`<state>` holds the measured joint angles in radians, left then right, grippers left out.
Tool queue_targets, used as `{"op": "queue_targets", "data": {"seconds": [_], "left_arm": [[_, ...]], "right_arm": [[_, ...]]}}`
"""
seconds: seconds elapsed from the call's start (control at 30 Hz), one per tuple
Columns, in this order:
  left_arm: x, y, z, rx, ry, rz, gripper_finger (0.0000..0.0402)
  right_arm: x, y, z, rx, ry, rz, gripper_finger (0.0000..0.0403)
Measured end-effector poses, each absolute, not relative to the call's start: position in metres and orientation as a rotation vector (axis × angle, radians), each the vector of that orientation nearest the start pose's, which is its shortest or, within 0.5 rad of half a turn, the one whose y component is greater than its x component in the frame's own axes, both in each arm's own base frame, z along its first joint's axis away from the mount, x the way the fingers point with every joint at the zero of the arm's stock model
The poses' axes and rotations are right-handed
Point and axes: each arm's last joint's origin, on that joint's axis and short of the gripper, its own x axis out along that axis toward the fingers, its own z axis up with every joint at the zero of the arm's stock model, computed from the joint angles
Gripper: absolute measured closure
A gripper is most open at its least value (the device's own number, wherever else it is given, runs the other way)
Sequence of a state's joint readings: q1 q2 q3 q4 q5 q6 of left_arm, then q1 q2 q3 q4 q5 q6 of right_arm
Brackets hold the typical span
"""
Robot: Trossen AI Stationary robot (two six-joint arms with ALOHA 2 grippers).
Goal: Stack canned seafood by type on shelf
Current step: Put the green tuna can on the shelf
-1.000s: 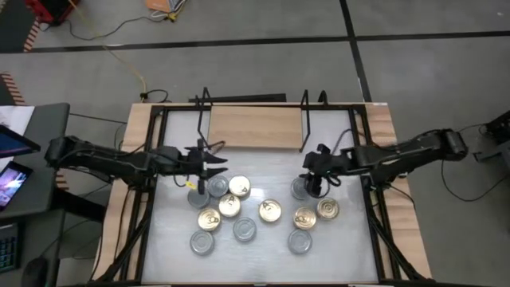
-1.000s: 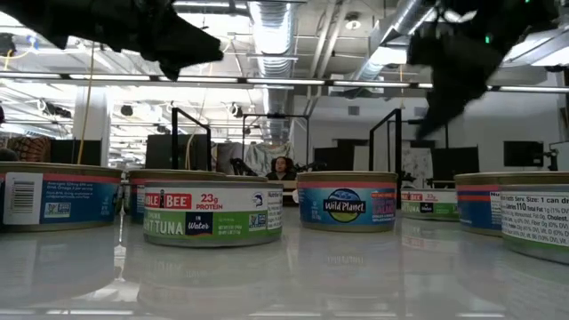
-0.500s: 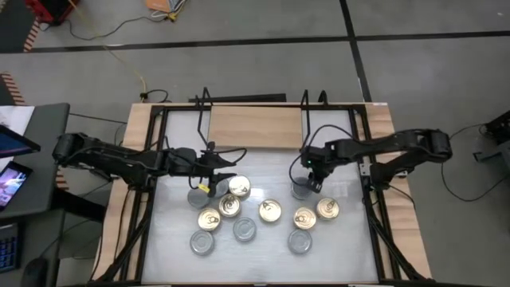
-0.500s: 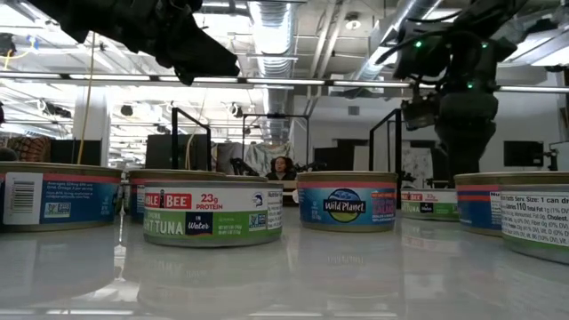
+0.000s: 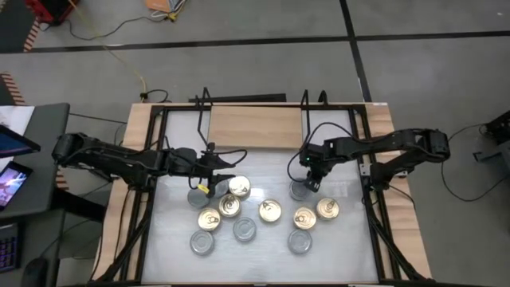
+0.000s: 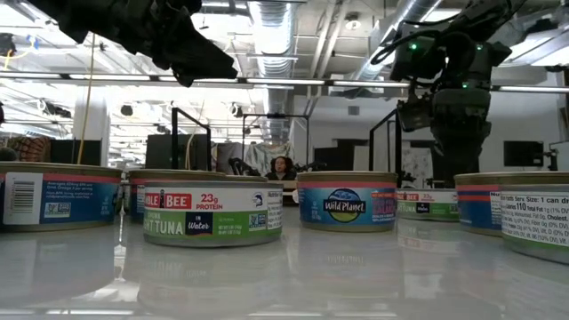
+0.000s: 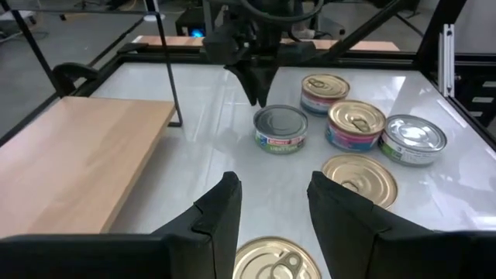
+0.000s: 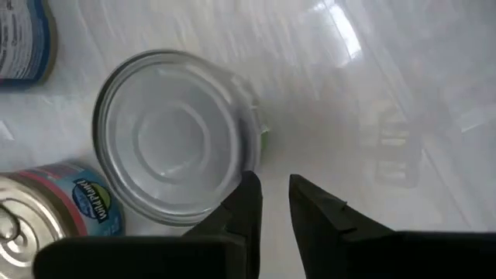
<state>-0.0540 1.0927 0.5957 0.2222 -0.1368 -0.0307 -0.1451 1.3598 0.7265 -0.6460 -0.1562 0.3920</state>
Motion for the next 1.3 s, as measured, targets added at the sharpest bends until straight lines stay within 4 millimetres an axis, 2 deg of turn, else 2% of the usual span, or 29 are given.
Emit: {"op": "queue_targets", "data": {"seconds": [0.27, 0.7, 1.17, 1.3], "left_arm": [[0.235, -0.009, 0.248, -0.002, 0.269, 0.086, 0.026], [0.235, -0.009, 0.247, -0.002, 0.278, 0.087, 0.026], [0.234, -0.009, 0.245, -0.001, 0.297, 0.088, 0.026], [0.234, -0.009, 0.245, -0.001, 0.297, 0.088, 0.026]], "right_arm": [[0.224, -0.017, 0.18, 0.532, 1.216, -0.213, 0.0309], [0.227, -0.013, 0.175, 0.485, 1.219, -0.274, 0.0312], [0.22, -0.012, 0.164, 0.508, 1.227, -0.316, 0.0351], [0.22, -0.012, 0.164, 0.509, 1.231, -0.317, 0.0379]]}}
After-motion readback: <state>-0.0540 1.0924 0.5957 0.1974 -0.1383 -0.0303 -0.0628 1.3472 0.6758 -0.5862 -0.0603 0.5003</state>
